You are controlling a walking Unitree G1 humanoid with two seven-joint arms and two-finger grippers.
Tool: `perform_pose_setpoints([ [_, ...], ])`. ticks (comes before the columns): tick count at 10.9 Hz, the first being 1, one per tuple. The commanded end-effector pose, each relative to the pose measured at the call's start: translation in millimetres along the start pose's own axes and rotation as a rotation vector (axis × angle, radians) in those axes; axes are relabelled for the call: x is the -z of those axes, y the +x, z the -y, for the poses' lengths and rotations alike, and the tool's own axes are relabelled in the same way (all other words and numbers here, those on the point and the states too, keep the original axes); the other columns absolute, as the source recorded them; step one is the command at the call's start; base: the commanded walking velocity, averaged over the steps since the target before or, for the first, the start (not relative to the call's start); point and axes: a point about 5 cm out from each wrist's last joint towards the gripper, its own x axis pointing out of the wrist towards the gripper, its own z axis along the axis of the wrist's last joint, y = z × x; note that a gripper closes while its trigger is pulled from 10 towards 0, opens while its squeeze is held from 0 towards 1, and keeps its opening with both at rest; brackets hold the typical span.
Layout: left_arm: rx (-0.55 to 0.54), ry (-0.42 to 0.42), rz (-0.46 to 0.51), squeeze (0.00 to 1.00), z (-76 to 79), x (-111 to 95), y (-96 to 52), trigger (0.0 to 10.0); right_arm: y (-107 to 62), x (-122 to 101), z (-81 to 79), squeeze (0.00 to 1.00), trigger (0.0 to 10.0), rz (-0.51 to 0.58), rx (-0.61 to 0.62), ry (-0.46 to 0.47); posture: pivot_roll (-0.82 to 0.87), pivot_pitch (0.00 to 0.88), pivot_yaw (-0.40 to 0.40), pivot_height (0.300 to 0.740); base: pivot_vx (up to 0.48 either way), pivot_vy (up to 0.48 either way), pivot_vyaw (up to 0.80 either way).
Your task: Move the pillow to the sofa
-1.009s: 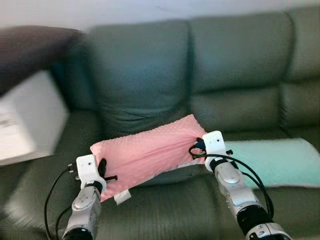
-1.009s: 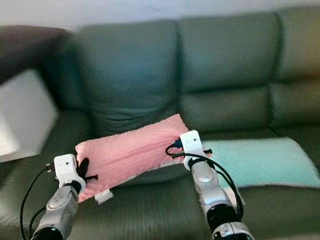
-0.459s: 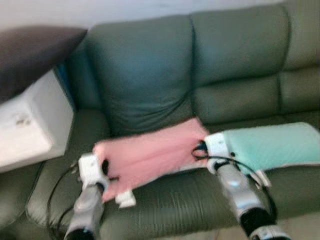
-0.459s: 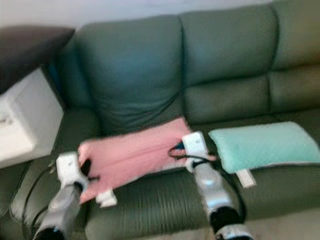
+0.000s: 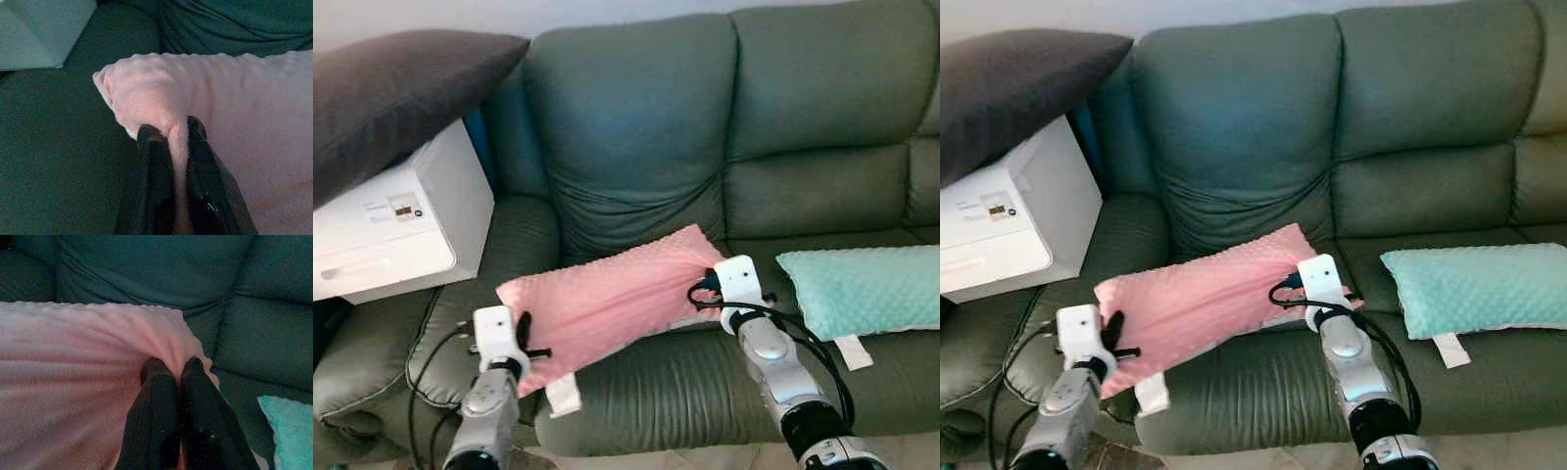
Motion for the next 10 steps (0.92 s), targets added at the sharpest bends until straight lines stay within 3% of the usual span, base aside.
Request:
perform_pose_setpoints([
  [1, -0.003, 0.019, -0.003, 0.0, -5.5, -2, 1.5, 10.0, 3.3, -5, 16.2, 0.0, 10.0, -0.001, 0.085, 0.002, -0.21, 0.017, 0.107, 0.74, 0.0, 0.0, 0.0],
  [3, 0.031, 0.039, -0.036, 0.0, -0.9, 2, 3.5, 10.0, 1.3, 3, 28.7, 0.0, 10.0, -0.049, 0.172, -0.005, -0.21, 0.031, 0.114, 0.74, 0.0, 0.0, 0.0],
  [4, 0.063, 0.024, -0.059, 0.0, 6.4, 3, 6.5, 10.0, -7.7, 16, 42.8, 0.0, 10.0, -0.109, 0.262, 0.007, -0.23, 0.06, 0.126, 0.74, 0.0, 0.0, 0.0],
  [8, 0.199, 0.024, -0.077, 0.0, 39.6, 2, 12.3, 10.0, -36.0, 38, 59.8, 0.0, 10.0, -0.166, 0.38, 0.024, -0.28, 0.187, 0.174, 0.74, 0.0, 0.0, 0.0],
  [10, 0.199, 0.024, -0.077, 0.0, 39.6, 2, 12.3, 10.0, -36.0, 38, 59.8, 0.0, 10.0, -0.166, 0.38, 0.024, -0.28, 0.187, 0.174, 0.74, 0.0, 0.0, 0.0],
])
